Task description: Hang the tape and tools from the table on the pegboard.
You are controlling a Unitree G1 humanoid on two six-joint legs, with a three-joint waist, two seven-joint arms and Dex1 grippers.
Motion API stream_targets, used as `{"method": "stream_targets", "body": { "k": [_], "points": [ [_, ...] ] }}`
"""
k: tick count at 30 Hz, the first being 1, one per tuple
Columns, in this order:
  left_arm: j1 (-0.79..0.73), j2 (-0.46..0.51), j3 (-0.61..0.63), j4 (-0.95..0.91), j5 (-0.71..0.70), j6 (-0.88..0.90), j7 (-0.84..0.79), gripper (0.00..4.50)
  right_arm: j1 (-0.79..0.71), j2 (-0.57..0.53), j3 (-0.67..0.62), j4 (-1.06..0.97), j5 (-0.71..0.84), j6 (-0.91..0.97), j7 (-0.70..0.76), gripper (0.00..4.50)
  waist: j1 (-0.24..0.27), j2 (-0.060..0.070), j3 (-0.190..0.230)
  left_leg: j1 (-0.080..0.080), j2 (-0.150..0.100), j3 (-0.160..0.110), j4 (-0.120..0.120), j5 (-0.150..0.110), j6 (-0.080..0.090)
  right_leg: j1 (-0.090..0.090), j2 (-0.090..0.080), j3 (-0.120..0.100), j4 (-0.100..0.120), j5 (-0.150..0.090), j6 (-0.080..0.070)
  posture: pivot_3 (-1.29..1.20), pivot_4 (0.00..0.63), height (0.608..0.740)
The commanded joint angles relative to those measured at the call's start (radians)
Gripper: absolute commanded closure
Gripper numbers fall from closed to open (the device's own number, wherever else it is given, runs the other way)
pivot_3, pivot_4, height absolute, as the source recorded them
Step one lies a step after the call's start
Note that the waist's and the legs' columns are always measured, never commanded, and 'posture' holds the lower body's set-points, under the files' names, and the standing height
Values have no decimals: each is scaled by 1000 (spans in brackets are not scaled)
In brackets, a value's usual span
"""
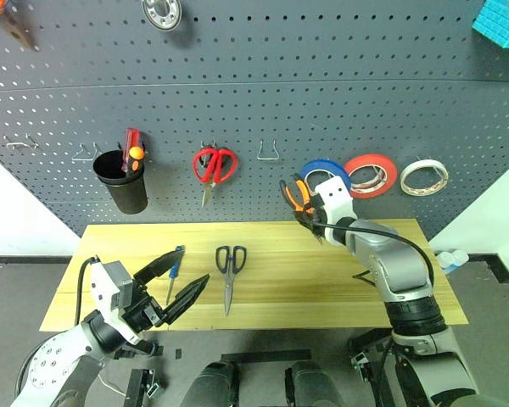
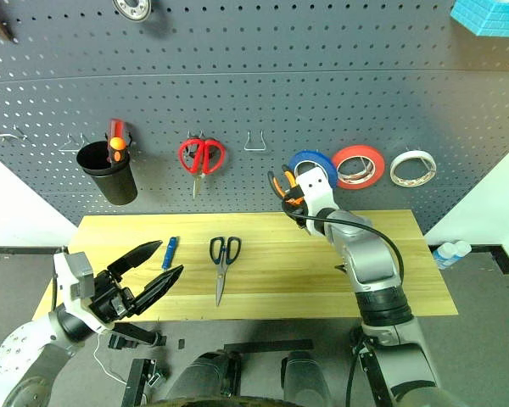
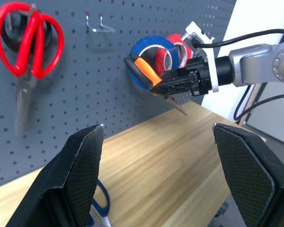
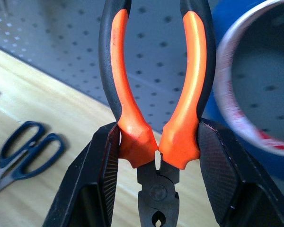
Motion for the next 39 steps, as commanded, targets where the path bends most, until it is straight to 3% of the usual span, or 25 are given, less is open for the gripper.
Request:
{"method": "stream_targets", "body": {
  "k": [1,14,23,30,39],
  "points": [
    [-12,-2,22,-1,-2,-27,-1,653,-38,-8,-25,-12,19,-63,20,2423,0,0,-5,0,0,0,0,1,0,0,1,0,0,1,0,19,27,717],
    [-82,4,3,72,10,-30,-19,653,32,-21,-81,-141,187,-141,185,2423,12,9,-21,1,5,-1,-2,12,4,-1,6,0,0,16,-4,5,8,717],
    [-112,7,-4,94,9,-24,-32,653,-3,68,-157,-182,295,-236,140,2423,31,10,-24,2,5,-1,-2,18,4,-3,7,1,0,19,-7,7,2,717],
    [-120,10,-6,100,8,-17,-38,653,-82,168,-123,-111,250,-370,53,2423,26,11,-26,2,6,-1,-4,20,3,-5,9,2,0,21,-8,9,4,717],
    [-110,15,-4,77,-5,4,-38,653,-238,314,-53,139,133,-663,-28,2424,26,11,-26,3,8,-1,-15,28,-1,-9,11,3,-1,24,-12,21,28,717]
  ]
}}
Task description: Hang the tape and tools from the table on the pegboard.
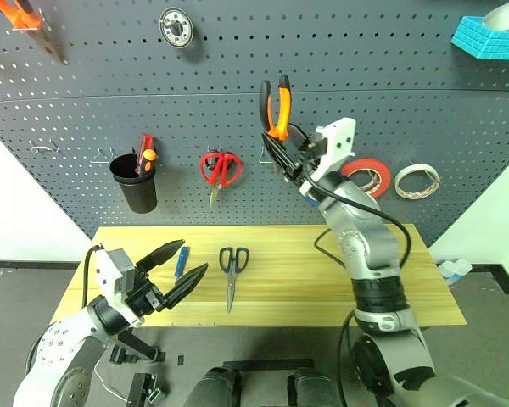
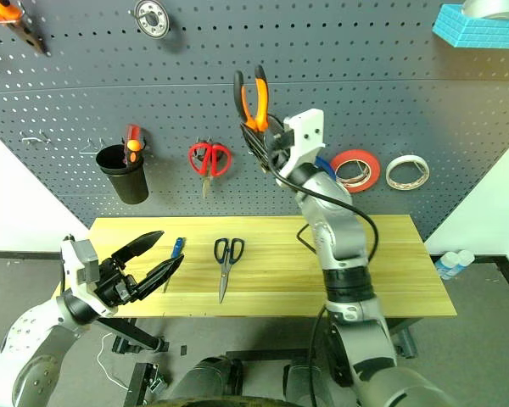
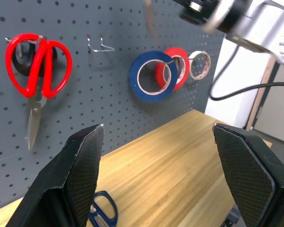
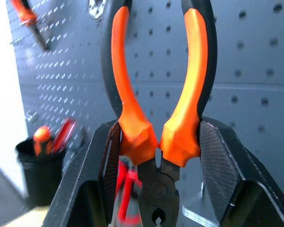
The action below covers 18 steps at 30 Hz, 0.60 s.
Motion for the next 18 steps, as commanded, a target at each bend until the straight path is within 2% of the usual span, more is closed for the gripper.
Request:
{"method": "stream_targets", "body": {
  "k": [1,9,18],
  "points": [
    [12,11,11,-47,-21,5,0,653,-78,44,17,72,-35,-138,-21,2424,0,0,0,0,0,0,-3,2,-1,-1,0,0,0,1,-1,24,35,717],
    [79,23,39,-134,-76,56,22,653,-195,78,-11,305,-64,-352,-45,2424,1,2,7,1,3,0,-5,3,-2,-2,2,0,-1,1,-7,49,95,717],
    [122,57,108,-225,-174,113,69,653,-361,82,-60,681,-122,-651,-132,2424,2,3,56,0,6,0,-6,4,-1,-4,3,0,-1,1,-10,82,155,717]
  ]
}}
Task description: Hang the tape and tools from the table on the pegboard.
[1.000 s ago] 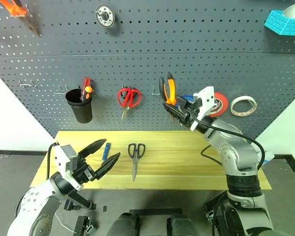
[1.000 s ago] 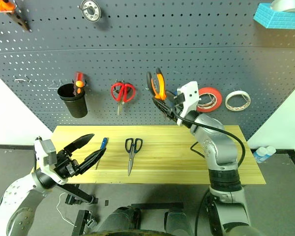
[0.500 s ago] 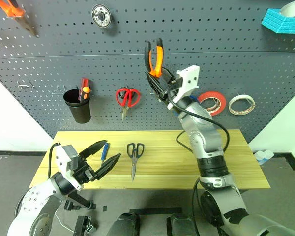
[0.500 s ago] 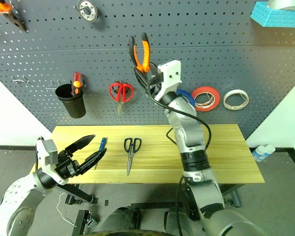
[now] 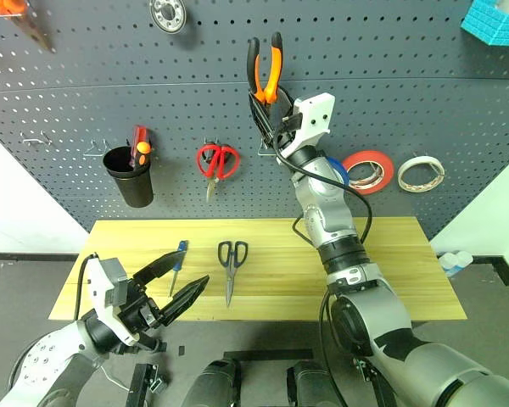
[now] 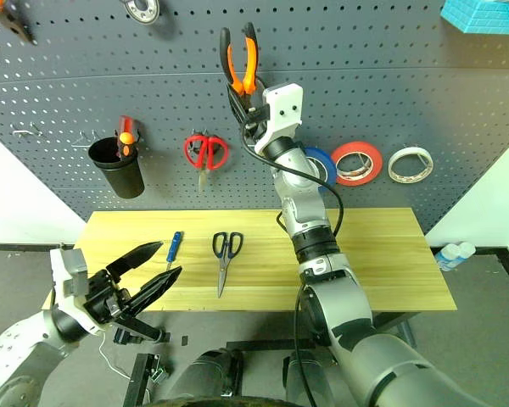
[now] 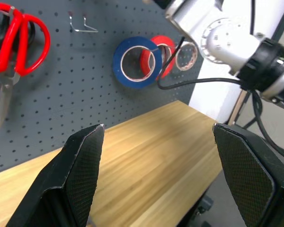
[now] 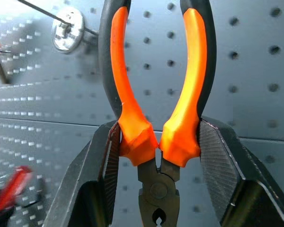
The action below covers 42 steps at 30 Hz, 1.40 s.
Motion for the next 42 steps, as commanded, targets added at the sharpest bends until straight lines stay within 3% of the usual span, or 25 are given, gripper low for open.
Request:
{"method": "stream_targets", "body": {
  "k": [1,4,12,16,28,34,38,42],
  "points": [
    [4,15,56,-64,-56,13,29,653,-85,7,-21,109,-26,-123,-40,2424,0,-1,9,-2,0,0,0,0,0,-2,0,0,0,0,0,84,158,717],
    [21,22,76,-95,-80,26,49,653,-116,11,-30,168,-26,-163,-51,2424,-1,-1,22,-11,0,0,0,1,-1,-7,1,0,0,2,3,97,177,717],
    [74,38,129,-162,-139,47,86,653,-152,12,-50,256,-17,-222,-41,2424,-1,-6,48,-14,1,0,-17,8,-7,-16,0,-1,0,4,2,124,206,717],
    [27,9,160,-166,-176,20,148,653,-169,0,-61,299,-13,-229,-32,2424,0,-3,53,-24,4,0,-20,16,-9,-28,2,-3,1,8,-2,127,208,717],
    [-49,-109,160,-185,-107,-92,256,653,-221,-21,-86,400,-14,-230,9,2424,3,-9,73,-34,8,-2,-35,51,-12,-43,5,-5,-4,32,-12,125,198,717],
    [-41,-128,157,-169,-91,-129,249,653,-238,-21,-94,430,-17,-236,15,2424,22,-9,74,-38,9,-6,-37,54,-12,-46,13,-2,-5,34,-13,133,192,717],
    [-49,-120,159,-164,-94,-136,246,653,-243,-20,-93,439,-20,-240,13,2424,22,-9,75,-47,14,1,-34,54,-12,-53,10,-4,-10,37,-16,134,190,717],
    [-52,-115,156,-164,-96,-131,246,653,-242,-18,-96,440,-16,-228,13,2425,24,-7,76,-50,15,0,-37,54,-13,-54,22,0,-15,42,-17,135,190,717]
  ]
}}
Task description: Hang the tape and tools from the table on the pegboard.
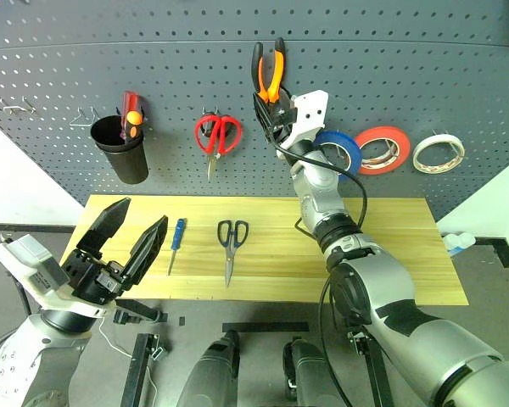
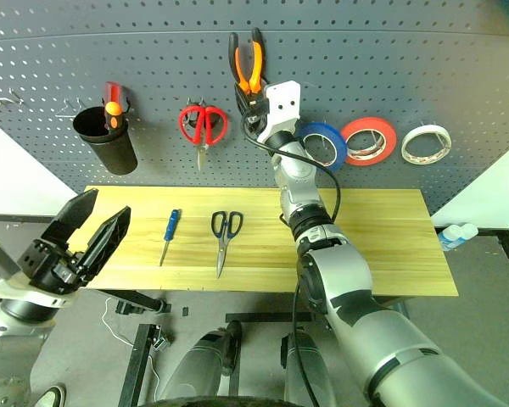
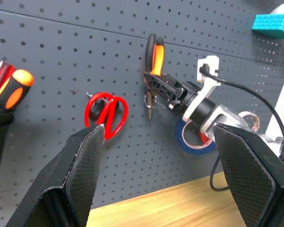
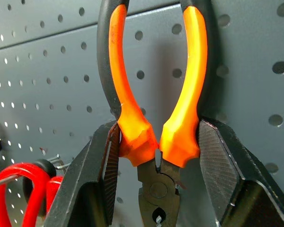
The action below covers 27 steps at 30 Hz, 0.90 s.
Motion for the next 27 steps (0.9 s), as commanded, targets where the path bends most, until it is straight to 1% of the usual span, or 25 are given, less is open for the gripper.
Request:
{"method": "stream_targets", "body": {
  "k": [1,3,5,7,8,9,10,11,13,15,18,24,27],
  "points": [
    [3,8,12,-18,-8,-17,-2,653,-41,3,-12,-14,8,-4,-2,2425,0,-1,0,0,0,0,0,0,0,-2,1,2,2,-1,1,136,190,717],
    [1,12,11,-21,-14,-10,4,653,-41,4,-15,-14,11,3,-7,2425,-1,-3,2,3,2,0,-4,2,-4,-4,0,4,4,-1,2,137,191,717],
    [1,15,9,-24,-15,-7,8,653,-40,4,-16,-13,11,7,-9,1706,-4,-5,4,3,15,17,6,1,-1,-4,0,1,2,1,-7,137,191,717],
    [-1,17,8,-25,-16,-4,10,653,-39,3,-13,-12,5,5,-14,1124,-7,-5,7,0,31,41,11,-2,2,-3,-1,-4,-3,4,-10,139,191,717],
    [-2,19,7,-26,-17,-2,12,653,-39,3,-12,-11,0,1,-18,819,-10,-3,7,0,34,43,9,-4,5,-2,-4,-8,-6,5,-11,139,191,717],
    [-3,21,7,-28,-18,0,14,653,-39,3,-11,-10,-4,-2,-24,478,-11,-1,8,2,35,43,5,-4,6,4,-5,-12,-14,9,-11,139,191,717],
    [-5,24,7,-30,-21,2,18,653,-40,2,-10,-8,-9,-4,-31,151,-12,-1,9,3,36,42,3,-4,5,8,1,-14,-21,11,-12,139,191,717],
    [-6,26,7,-31,-24,3,21,653,-41,2,-10,-7,-12,-6,-35,52,-11,-2,8,4,36,42,4,-4,5,11,4,-12,-22,11,-11,139,191,717],
    [-7,29,6,-32,-26,4,25,653,-42,3,-8,-6,-15,-7,-36,52,-8,-3,8,6,35,42,5,-4,5,12,9,-5,-23,11,-10,139,191,717],
    [-9,30,4,-32,-26,4,27,653,-42,5,-6,-6,-15,-4,-36,52,-5,-3,9,8,37,44,5,-4,5,13,7,-4,-23,14,-6,140,189,717],
    [-13,32,-1,-29,-28,5,27,653,-42,6,-6,-5,-15,1,-34,52,-2,-3,8,8,42,44,5,-4,5,13,8,-6,-23,15,-6,140,184,717],
    [-23,35,-13,-12,-26,5,11,653,-39,4,-4,-16,-15,3,-26,52,-3,-4,8,9,42,44,5,-4,5,14,9,-5,-23,15,-6,132,164,717],
    [-33,37,-21,4,-20,3,2,653,-28,-2,-3,-45,-9,11,-13,52,-2,-4,8,13,42,44,5,-4,5,17,9,-5,-23,15,-6,126,157,717]
  ]
}}
